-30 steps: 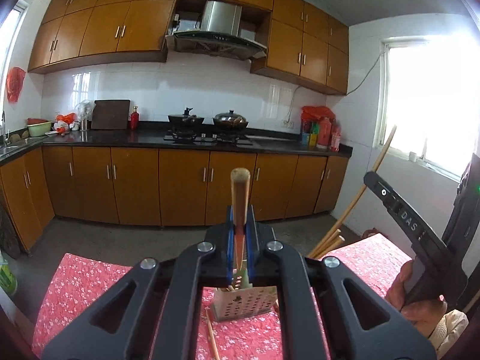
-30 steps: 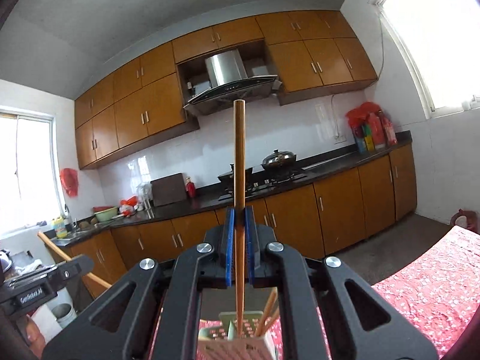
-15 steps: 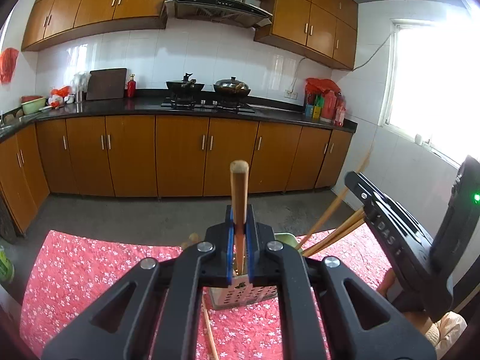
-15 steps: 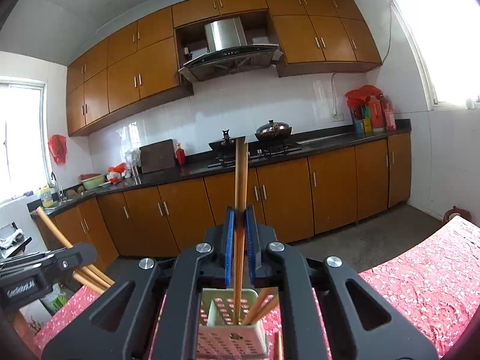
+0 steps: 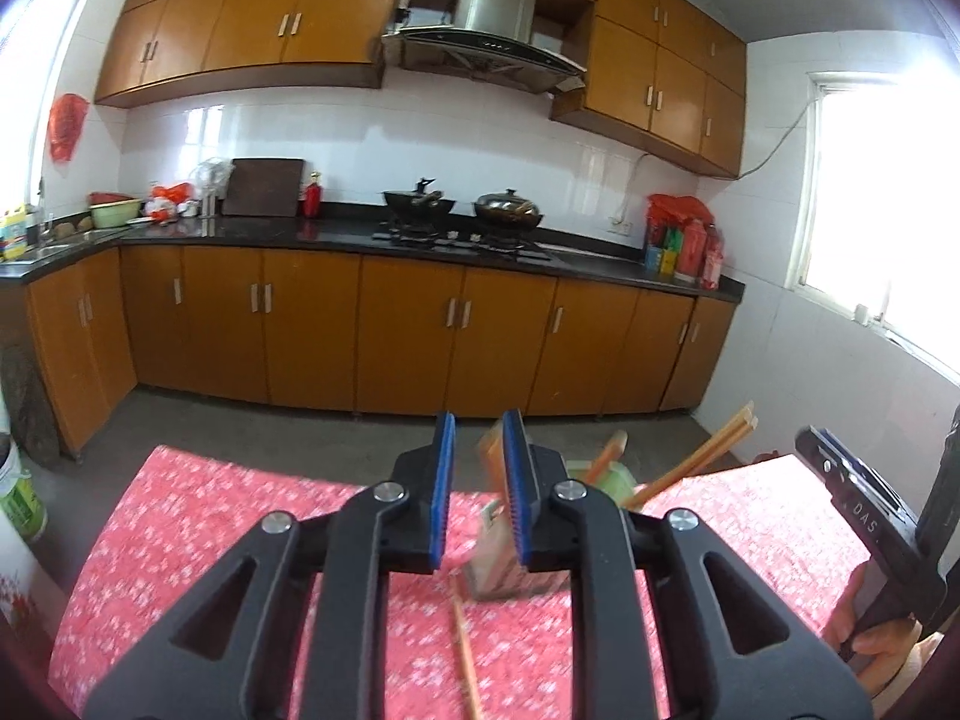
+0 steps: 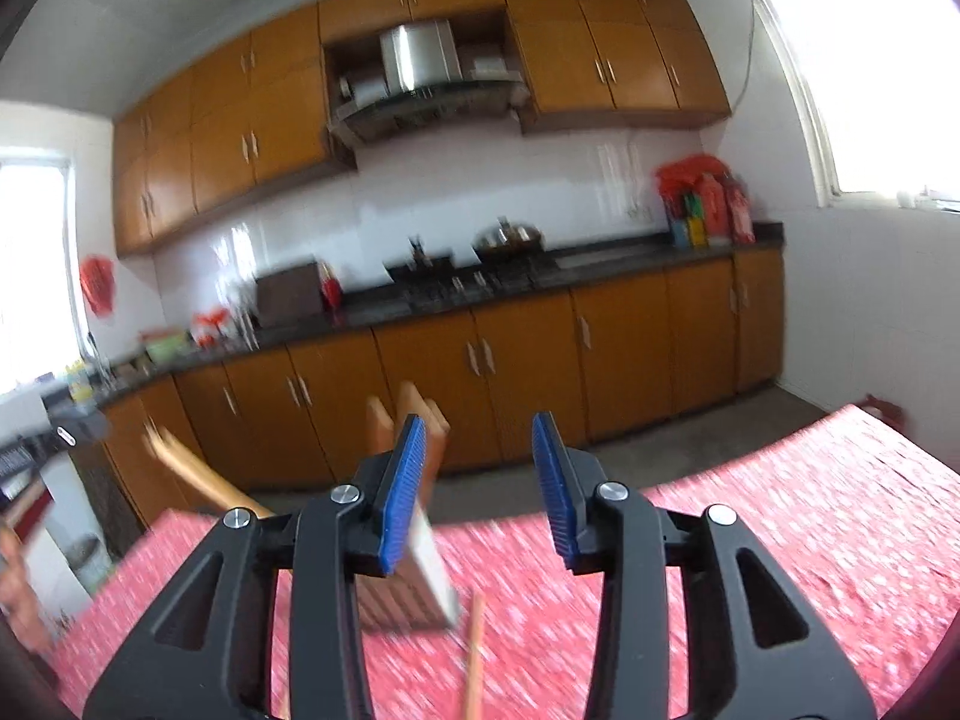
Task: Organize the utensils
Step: 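Lower the chopsticks into the holder and open both tools, then return to the table and close each tool on the last chopsticks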
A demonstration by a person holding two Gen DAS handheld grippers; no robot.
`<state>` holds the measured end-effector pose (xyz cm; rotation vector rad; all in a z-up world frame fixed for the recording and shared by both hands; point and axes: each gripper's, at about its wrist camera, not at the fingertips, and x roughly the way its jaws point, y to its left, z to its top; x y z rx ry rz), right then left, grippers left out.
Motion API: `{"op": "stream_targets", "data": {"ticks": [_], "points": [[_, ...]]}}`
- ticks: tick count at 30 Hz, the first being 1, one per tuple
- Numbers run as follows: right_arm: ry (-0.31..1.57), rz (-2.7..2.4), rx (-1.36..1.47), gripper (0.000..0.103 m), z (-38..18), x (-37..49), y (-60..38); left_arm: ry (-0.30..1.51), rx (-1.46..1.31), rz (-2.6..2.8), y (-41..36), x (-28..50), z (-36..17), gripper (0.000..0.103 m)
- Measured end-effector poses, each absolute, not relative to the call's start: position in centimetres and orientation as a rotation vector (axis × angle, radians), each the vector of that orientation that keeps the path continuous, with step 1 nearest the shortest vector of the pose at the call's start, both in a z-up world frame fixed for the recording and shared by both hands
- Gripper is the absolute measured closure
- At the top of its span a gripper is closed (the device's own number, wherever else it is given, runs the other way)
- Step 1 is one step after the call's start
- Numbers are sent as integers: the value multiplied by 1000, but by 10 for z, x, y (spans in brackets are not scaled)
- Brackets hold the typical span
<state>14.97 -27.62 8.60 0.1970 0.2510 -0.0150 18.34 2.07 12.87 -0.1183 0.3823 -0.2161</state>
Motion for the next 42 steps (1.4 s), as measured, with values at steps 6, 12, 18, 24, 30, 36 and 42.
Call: {"op": "stream_targets", "data": {"ticks": [6, 12, 18, 24, 30, 36, 42], "points": [[617, 22, 212, 65, 0, 168, -281, 575, -96, -176, 30, 182, 48, 78], [863, 152, 209, 70, -71, 173, -245, 774, -96, -225, 16, 183, -30, 78], [904, 138, 97, 86, -89, 176, -217, 855, -84, -259, -3, 179, -64, 78], [895, 44, 140, 95, -89, 178, -244, 893, -65, -259, -15, 178, -76, 78], [892, 15, 175, 95, -88, 178, -260, 910, 2, -225, -27, 182, -91, 92], [888, 20, 169, 95, -87, 176, -260, 906, 3, -156, -7, 199, -92, 96], [877, 14, 125, 95, -88, 190, -255, 901, -50, -66, 34, 223, -94, 95]]}}
